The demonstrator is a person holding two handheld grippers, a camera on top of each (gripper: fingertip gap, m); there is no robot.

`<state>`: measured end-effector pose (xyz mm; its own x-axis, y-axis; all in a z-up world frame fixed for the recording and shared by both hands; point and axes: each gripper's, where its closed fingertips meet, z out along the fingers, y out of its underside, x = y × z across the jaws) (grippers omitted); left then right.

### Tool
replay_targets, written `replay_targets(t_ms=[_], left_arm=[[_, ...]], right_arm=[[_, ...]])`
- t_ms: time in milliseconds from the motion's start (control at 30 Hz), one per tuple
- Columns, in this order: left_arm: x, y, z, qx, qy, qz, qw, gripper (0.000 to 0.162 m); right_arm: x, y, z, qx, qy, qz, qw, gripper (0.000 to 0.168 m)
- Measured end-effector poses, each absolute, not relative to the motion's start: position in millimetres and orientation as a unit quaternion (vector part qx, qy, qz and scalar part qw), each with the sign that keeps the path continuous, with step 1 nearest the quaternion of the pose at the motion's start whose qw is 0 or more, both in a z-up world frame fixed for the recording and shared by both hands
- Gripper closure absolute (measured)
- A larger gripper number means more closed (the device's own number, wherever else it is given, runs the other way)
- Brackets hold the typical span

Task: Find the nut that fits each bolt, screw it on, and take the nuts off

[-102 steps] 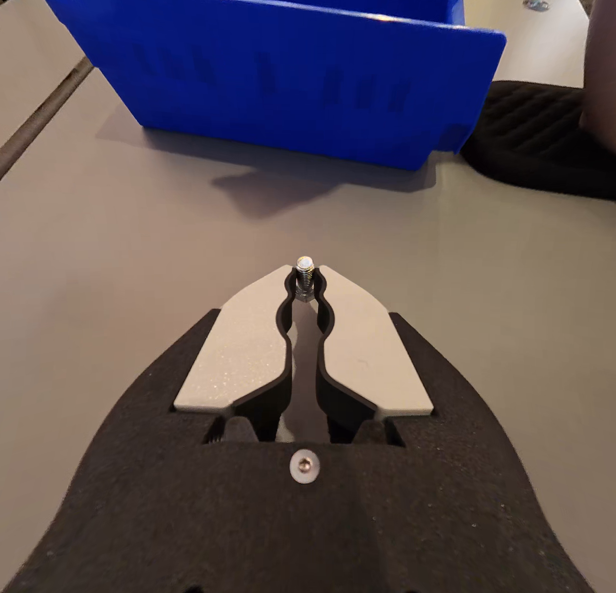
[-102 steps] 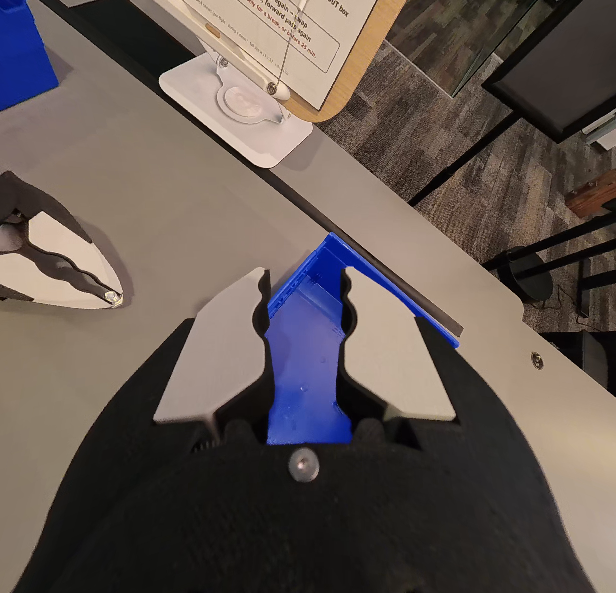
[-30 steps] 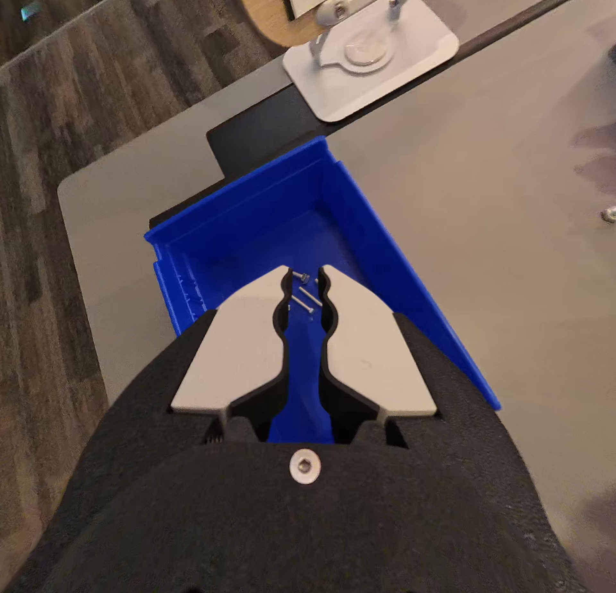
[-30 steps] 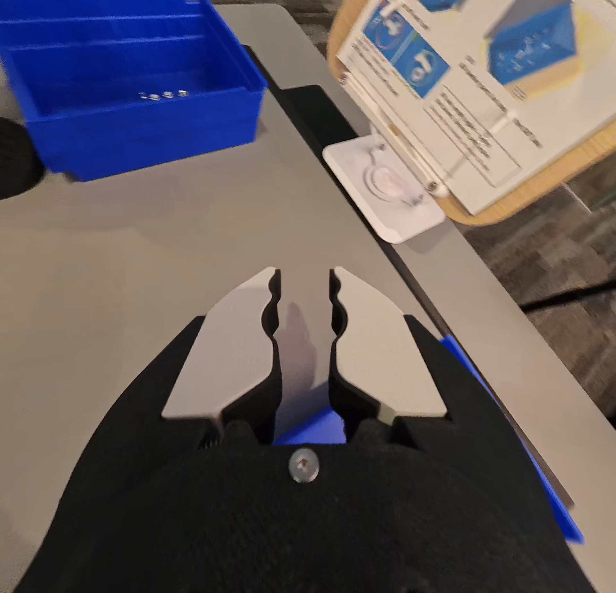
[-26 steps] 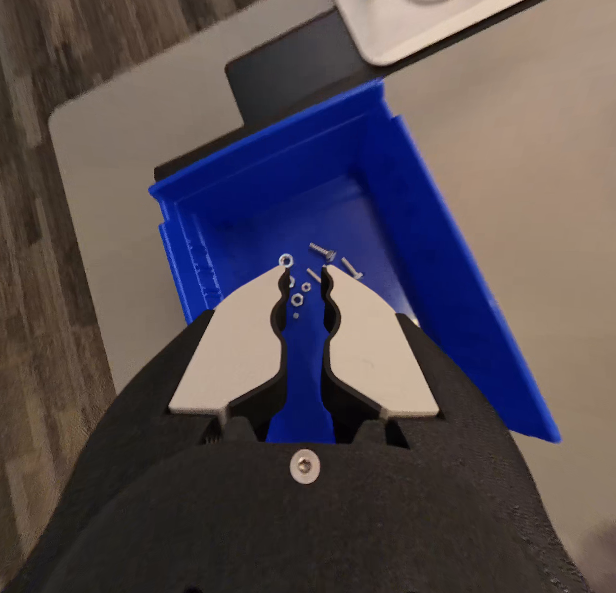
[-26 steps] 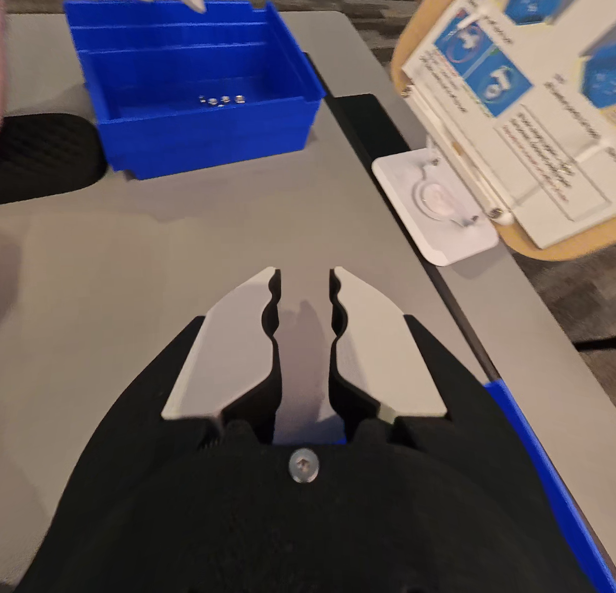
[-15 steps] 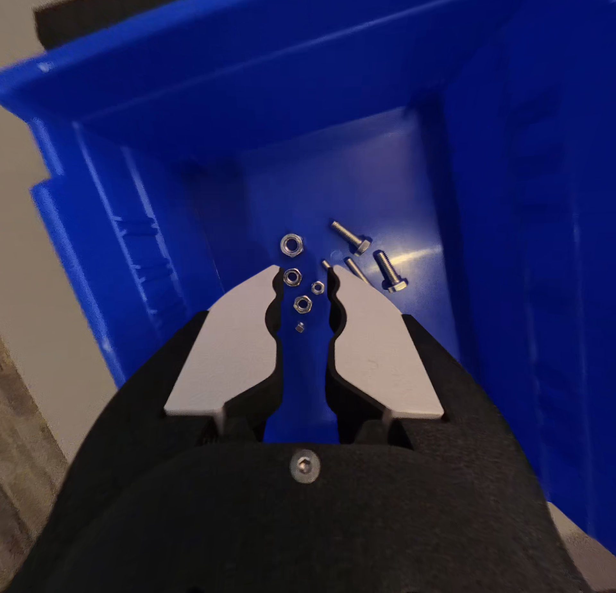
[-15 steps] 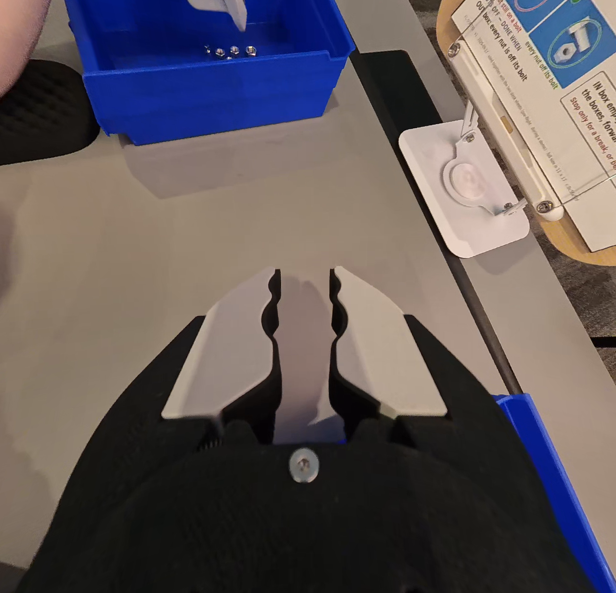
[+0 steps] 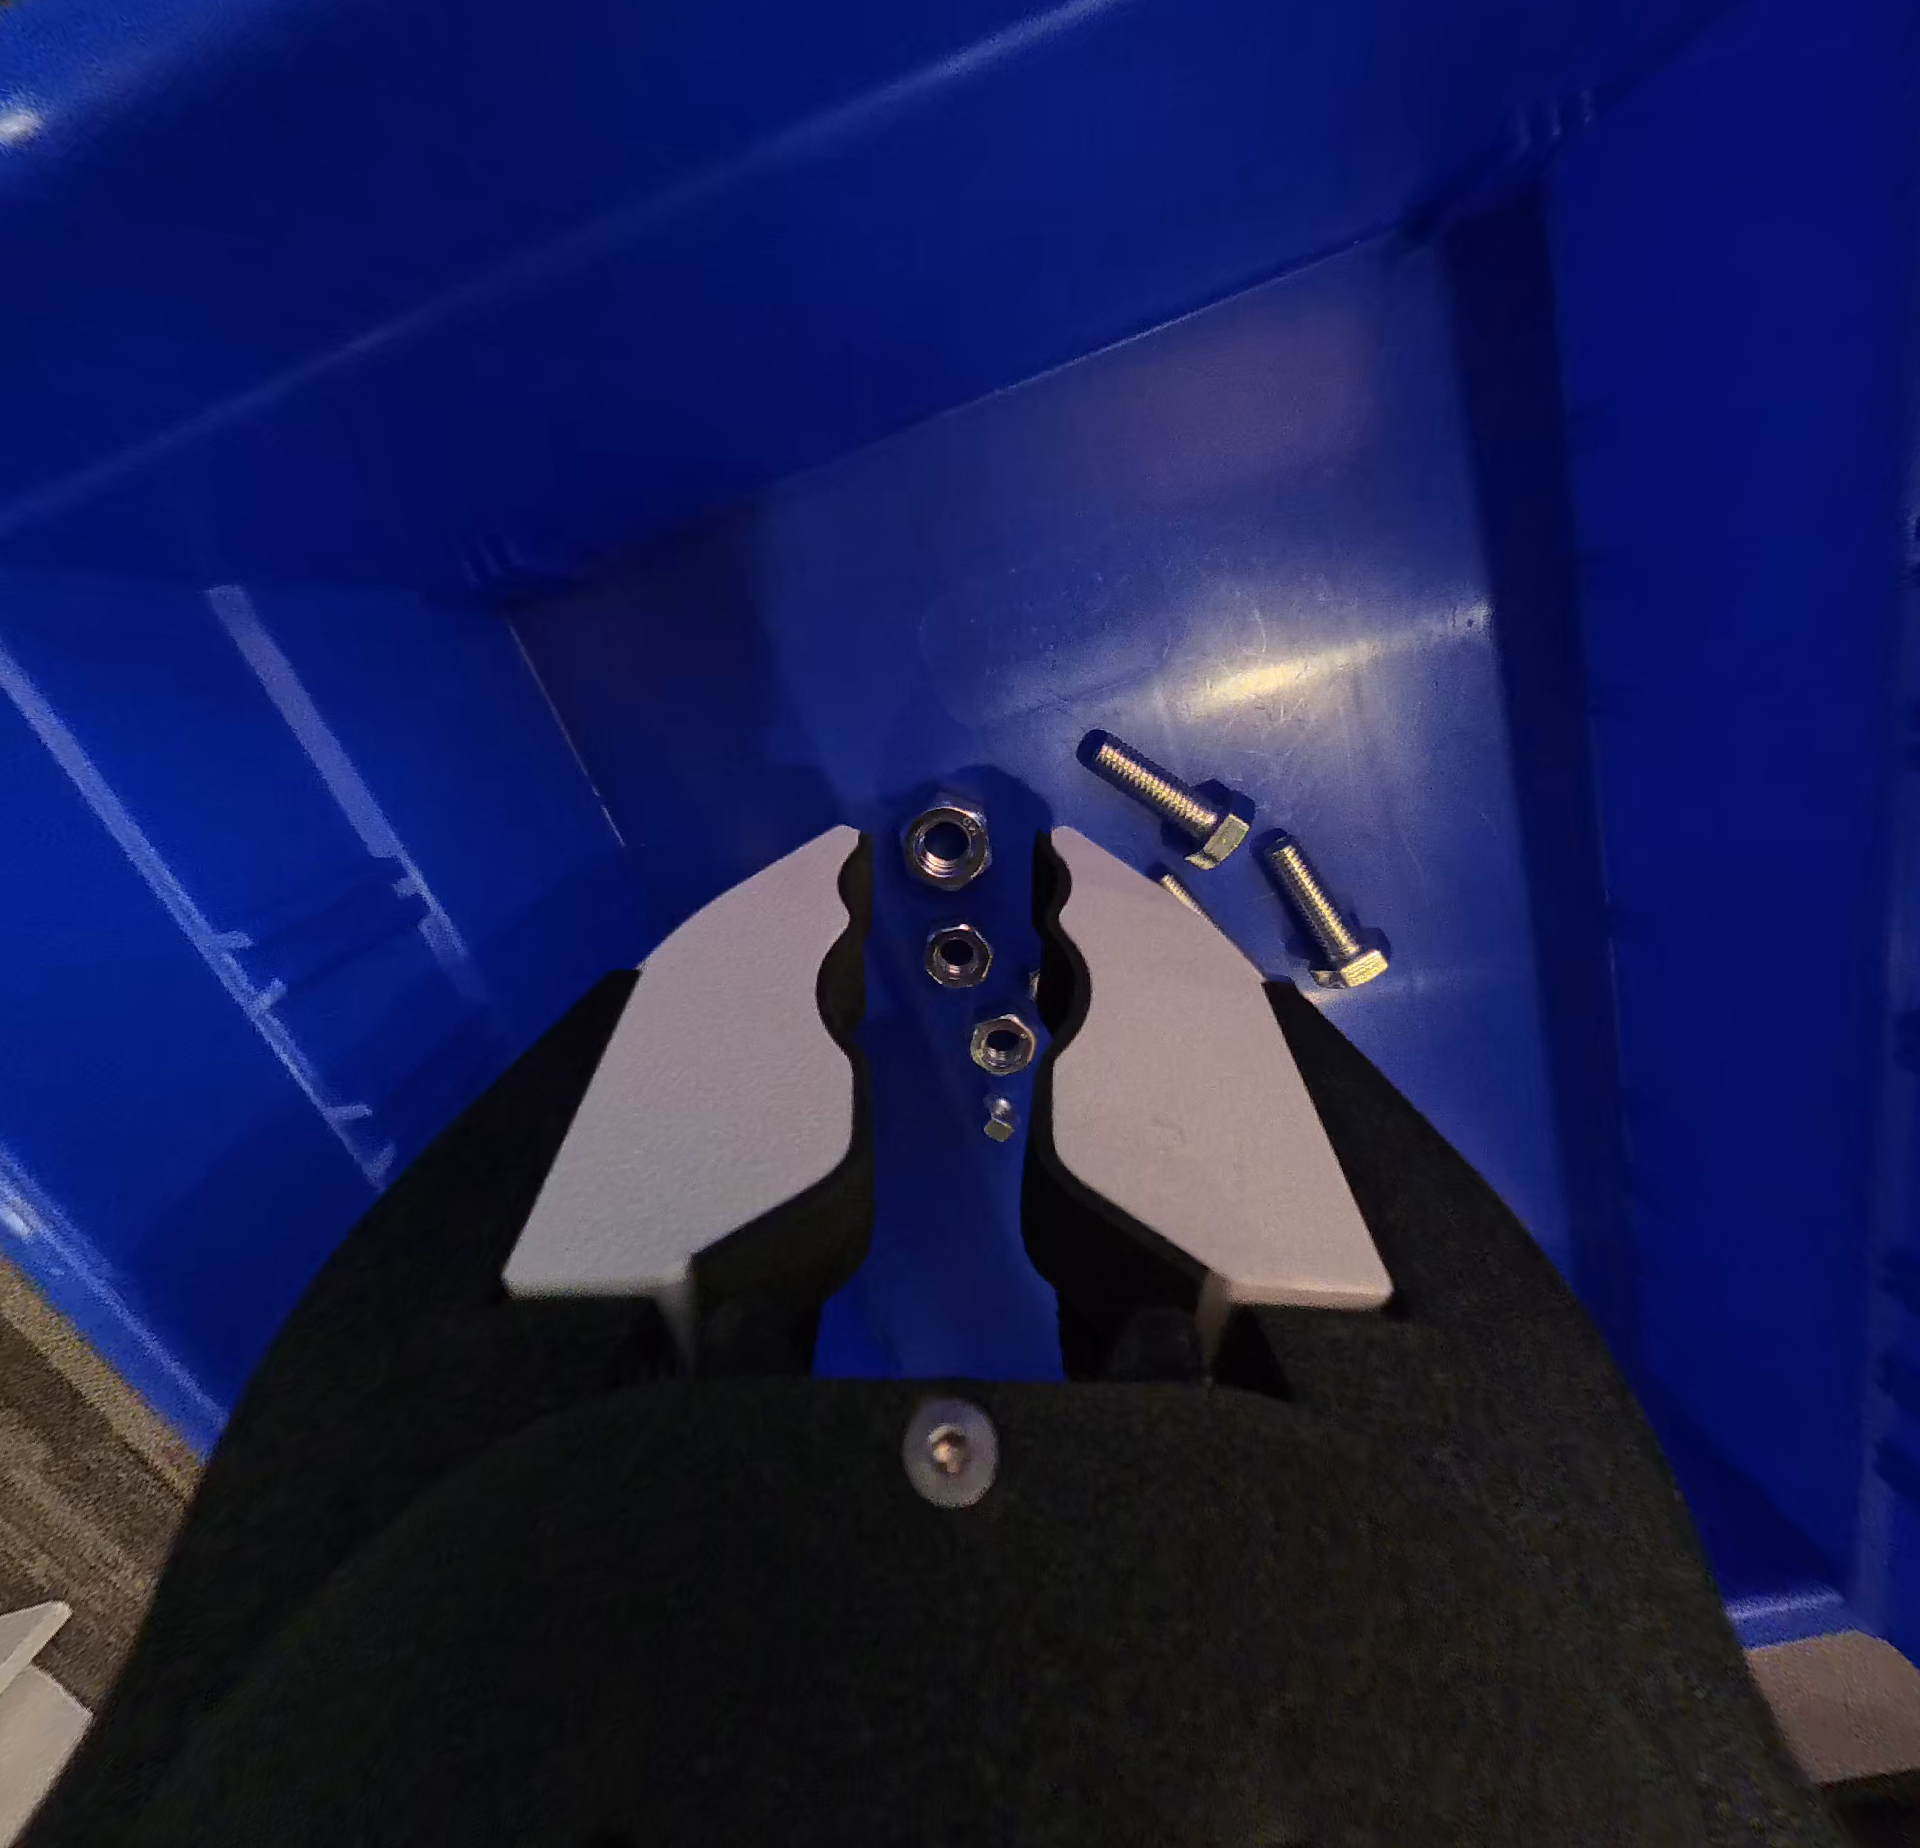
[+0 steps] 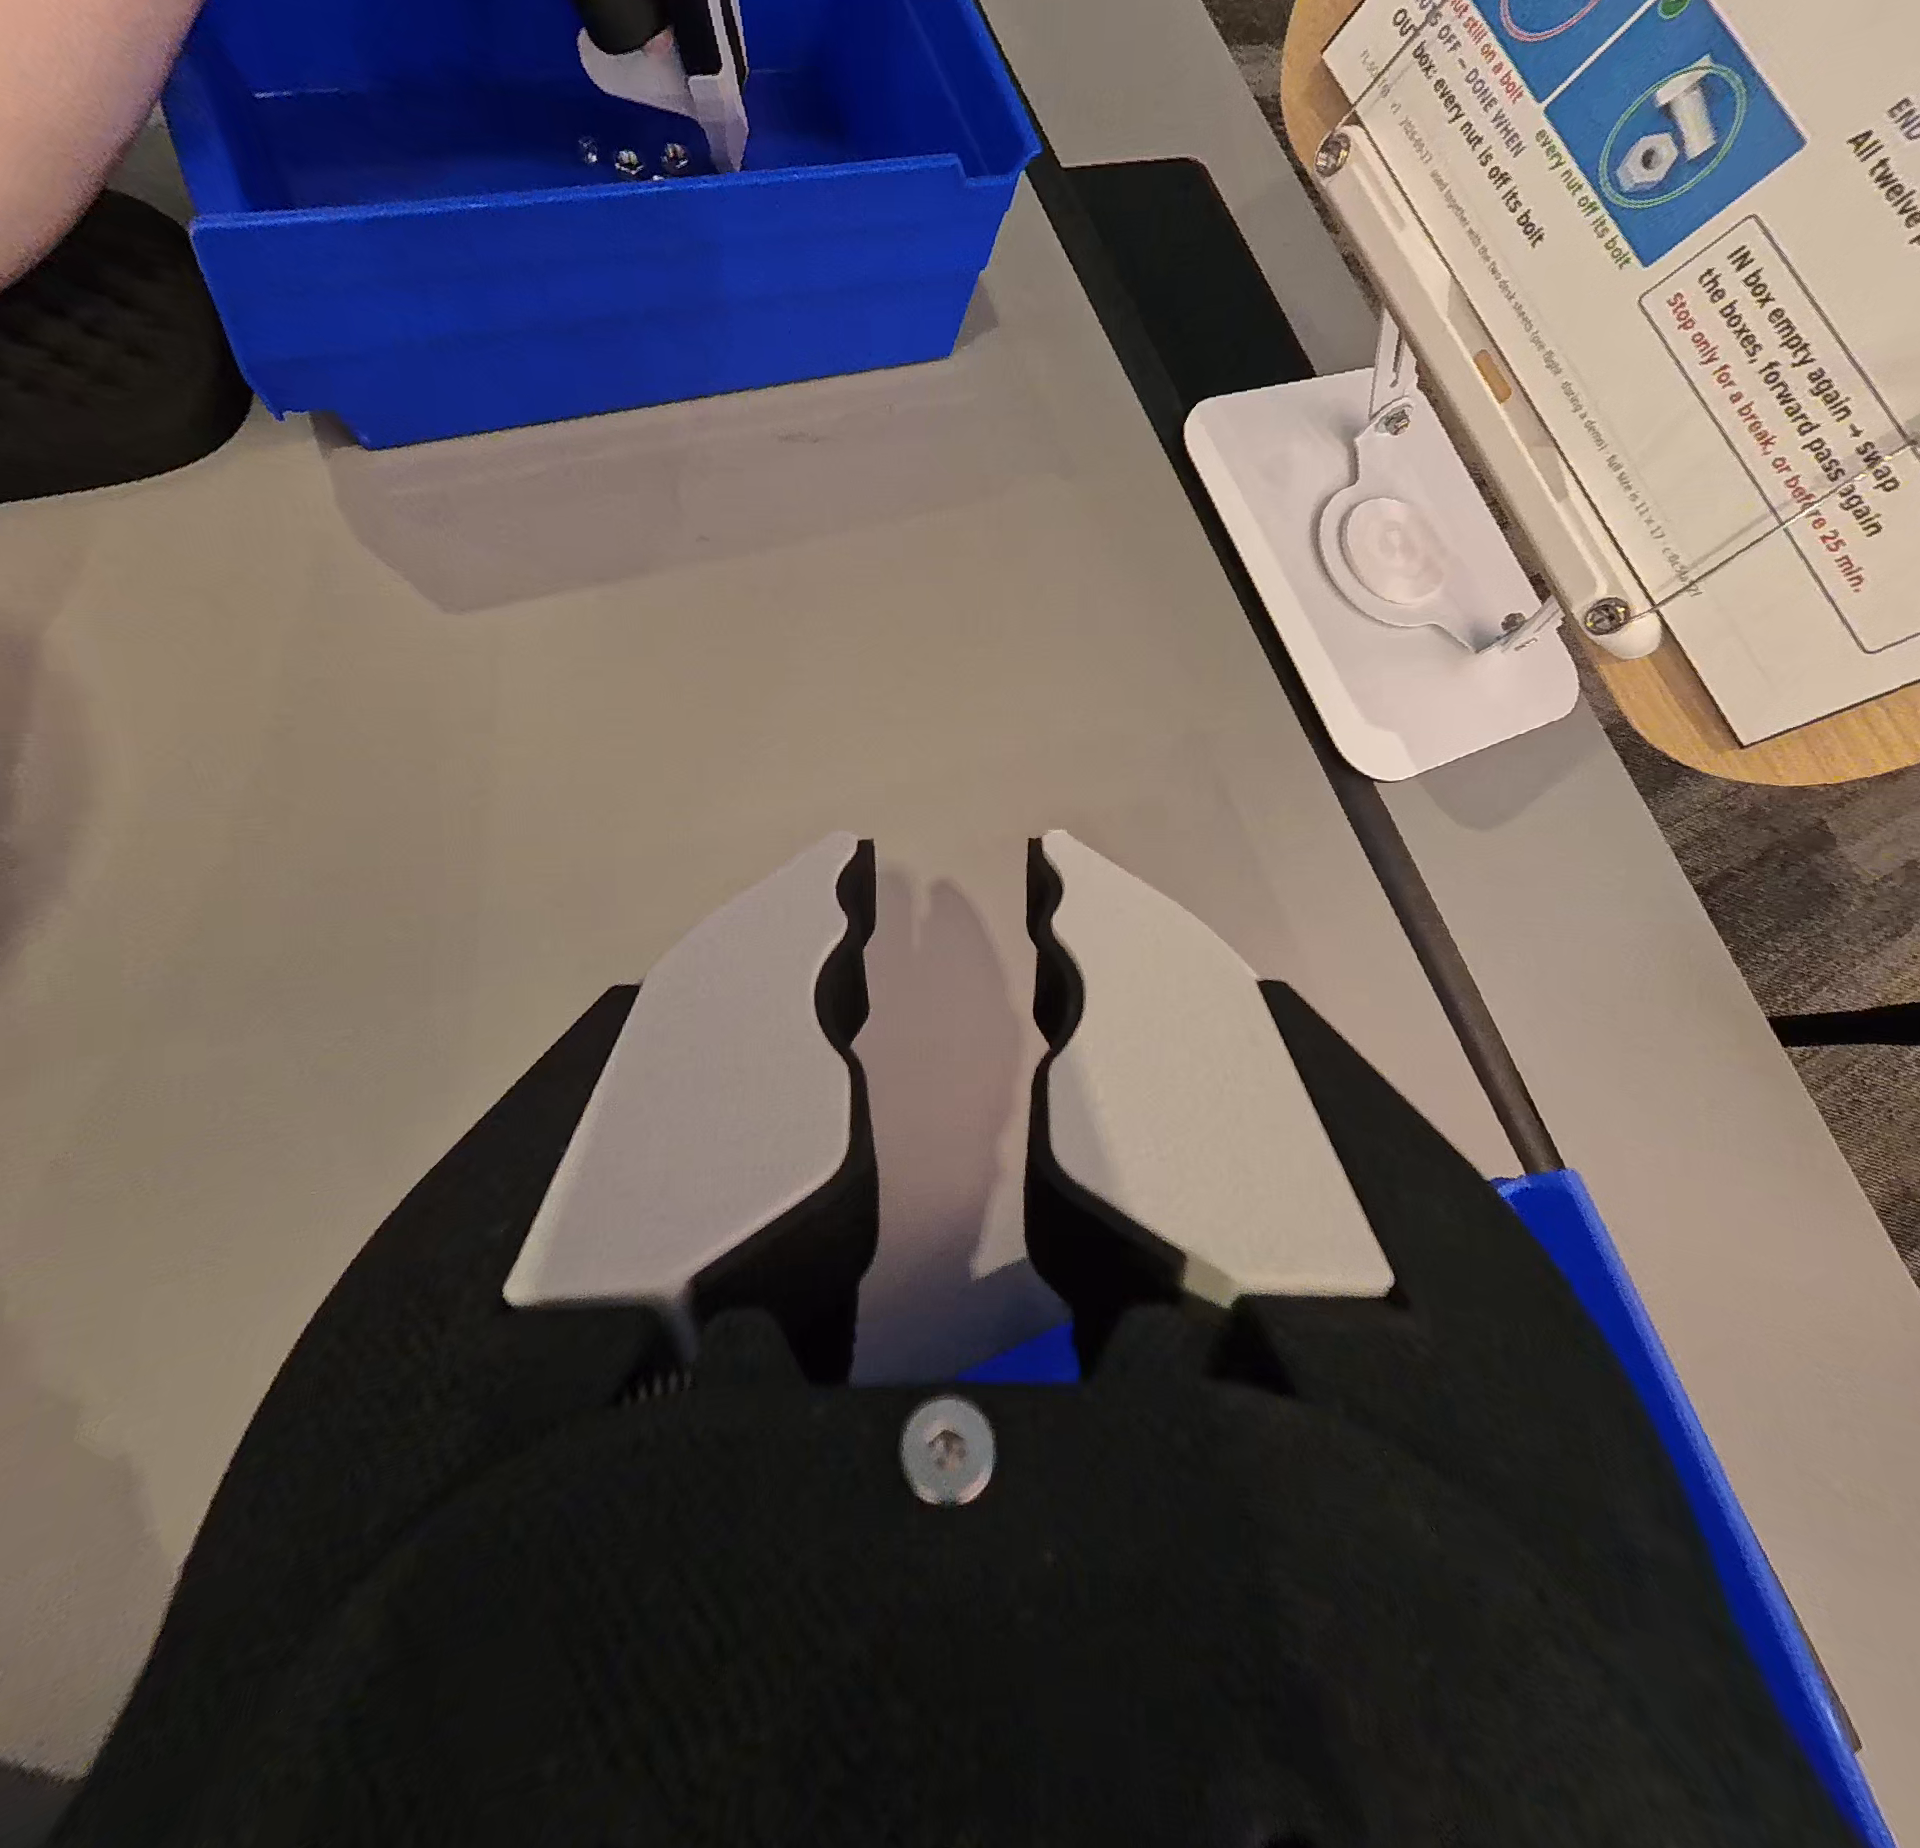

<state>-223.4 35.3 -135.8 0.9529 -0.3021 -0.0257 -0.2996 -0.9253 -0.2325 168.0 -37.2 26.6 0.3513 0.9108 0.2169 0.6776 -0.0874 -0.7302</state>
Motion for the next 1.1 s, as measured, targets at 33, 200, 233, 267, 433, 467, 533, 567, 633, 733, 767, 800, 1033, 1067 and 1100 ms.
replay_targets(t_ms=[33,200,233,267,433,467,533,567,633,733,767,800,1033,1067,1100], left_arm=[[-223.9,35.4,-135.7,-0.981,0.154,-0.007,0.117,0.133],[-225.4,34.8,-139.0,-0.982,0.158,-0.013,0.107,0.134],[-225.5,34.3,-139.5,-0.982,0.159,-0.013,0.105,0.135],[-225.6,34.4,-139.7,-0.982,0.159,-0.013,0.105,0.136],[-223.9,34.0,-141.3,-0.982,0.159,-0.023,0.101,0.136],[-224.1,32.9,-142.8,-0.982,0.159,-0.024,0.096,0.136],[-225.7,32.3,-145.5,-0.983,0.157,-0.022,0.091,0.136],[-226.9,32.6,-146.2,-0.983,0.157,-0.019,0.089,0.136],[-226.2,34.2,-146.4,-0.983,0.155,-0.022,0.093,0.139],[-224.4,35.4,-147.3,-0.983,0.155,-0.032,0.097,0.140],[-224.2,35.5,-147.1,-0.983,0.155,-0.034,0.097,0.140],[-224.2,35.5,-147.1,-0.982,0.155,-0.036,0.098,0.140],[-224.3,31.5,-147.1,-0.982,0.165,-0.024,0.089,0.144],[-225.5,30.8,-146.3,-0.982,0.168,-0.015,0.087,0.144],[-227.4,29.9,-144.0,-0.982,0.170,-0.002,0.085,0.144]], right_arm=[[168.5,-36.9,26.7,-0.723,-0.549,0.149,0.392,0.139],[171.3,-36.4,23.3,-0.729,-0.549,0.145,0.383,0.139],[171.3,-36.6,22.7,-0.729,-0.549,0.145,0.382,0.139],[170.9,-37.0,22.3,-0.729,-0.550,0.146,0.380,0.139],[170.7,-37.5,18.2,-0.732,-0.553,0.141,0.372,0.139],[170.9,-37.5,17.5,-0.732,-0.554,0.140,0.370,0.139],[171.0,-37.5,16.4,-0.733,-0.555,0.139,0.368,0.139],[171.0,-37.5,16.3,-0.733,-0.555,0.138,0.368,0.139],[171.3,-37.6,16.4,-0.733,-0.555,0.138,0.368,0.139],[172.4,-37.0,16.8,-0.734,-0.554,0.137,0.369,0.139],[172.7,-36.9,16.8,-0.734,-0.554,0.137,0.368,0.139],[173.0,-36.8,16.7,-0.734,-0.554,0.137,0.368,0.139],[173.0,-36.7,12.4,-0.735,-0.560,0.126,0.362,0.139],[173.5,-36.2,12.1,-0.736,-0.559,0.124,0.361,0.139],[173.8,-35.9,12.2,-0.736,-0.559,0.123,0.362,0.139]])
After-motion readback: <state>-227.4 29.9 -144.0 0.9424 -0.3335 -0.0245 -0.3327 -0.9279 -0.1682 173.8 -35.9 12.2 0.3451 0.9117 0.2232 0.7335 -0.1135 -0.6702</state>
